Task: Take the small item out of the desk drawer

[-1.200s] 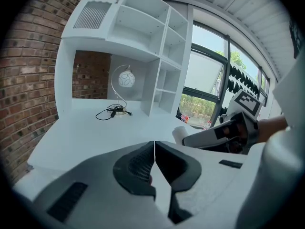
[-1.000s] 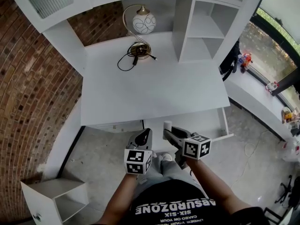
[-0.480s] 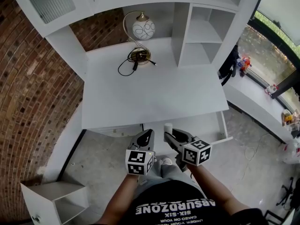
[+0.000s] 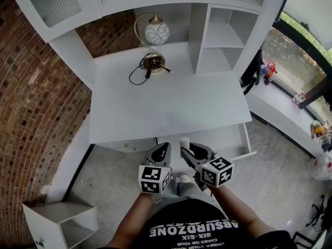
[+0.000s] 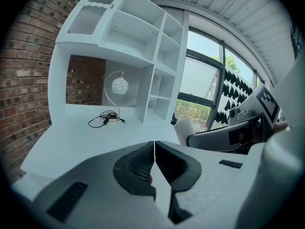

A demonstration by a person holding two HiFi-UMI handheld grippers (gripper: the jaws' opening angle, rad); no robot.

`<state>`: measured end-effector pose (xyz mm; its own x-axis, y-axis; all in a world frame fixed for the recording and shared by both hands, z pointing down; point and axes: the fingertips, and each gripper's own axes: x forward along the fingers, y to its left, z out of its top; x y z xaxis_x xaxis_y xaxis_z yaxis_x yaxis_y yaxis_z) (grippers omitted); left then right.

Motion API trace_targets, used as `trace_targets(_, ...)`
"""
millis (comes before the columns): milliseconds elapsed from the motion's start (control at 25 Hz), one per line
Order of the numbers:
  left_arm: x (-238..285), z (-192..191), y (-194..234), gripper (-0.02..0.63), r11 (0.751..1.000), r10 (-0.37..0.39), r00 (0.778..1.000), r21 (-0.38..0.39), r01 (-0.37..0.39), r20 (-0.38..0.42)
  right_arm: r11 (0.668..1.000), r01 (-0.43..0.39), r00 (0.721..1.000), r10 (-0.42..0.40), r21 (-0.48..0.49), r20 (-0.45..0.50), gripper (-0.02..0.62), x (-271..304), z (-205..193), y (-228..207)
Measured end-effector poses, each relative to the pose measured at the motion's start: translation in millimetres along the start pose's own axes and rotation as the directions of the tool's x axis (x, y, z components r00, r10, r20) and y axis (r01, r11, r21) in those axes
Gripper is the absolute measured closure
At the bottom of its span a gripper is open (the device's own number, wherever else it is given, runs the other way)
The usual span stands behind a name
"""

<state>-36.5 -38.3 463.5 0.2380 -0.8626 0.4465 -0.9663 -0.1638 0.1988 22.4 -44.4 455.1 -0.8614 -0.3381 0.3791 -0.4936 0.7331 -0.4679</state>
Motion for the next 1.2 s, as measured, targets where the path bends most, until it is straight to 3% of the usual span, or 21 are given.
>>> trace_targets(480,1,-1,-3,0.595,1.000,-0.007,1.000,-0.002,0.007,-0.005,0.998,0.023,1.000,-0.024,-0.058,-0.014,0.471,-4,2,0)
trace_targets(1200,-2,-4,-9,0.595,1.000,-0.015,1.000,-0.004,0.015,-0.011,0.998,0.032,0.999,-0.033,-0.060,-0.021,0.471,-8,-1,1)
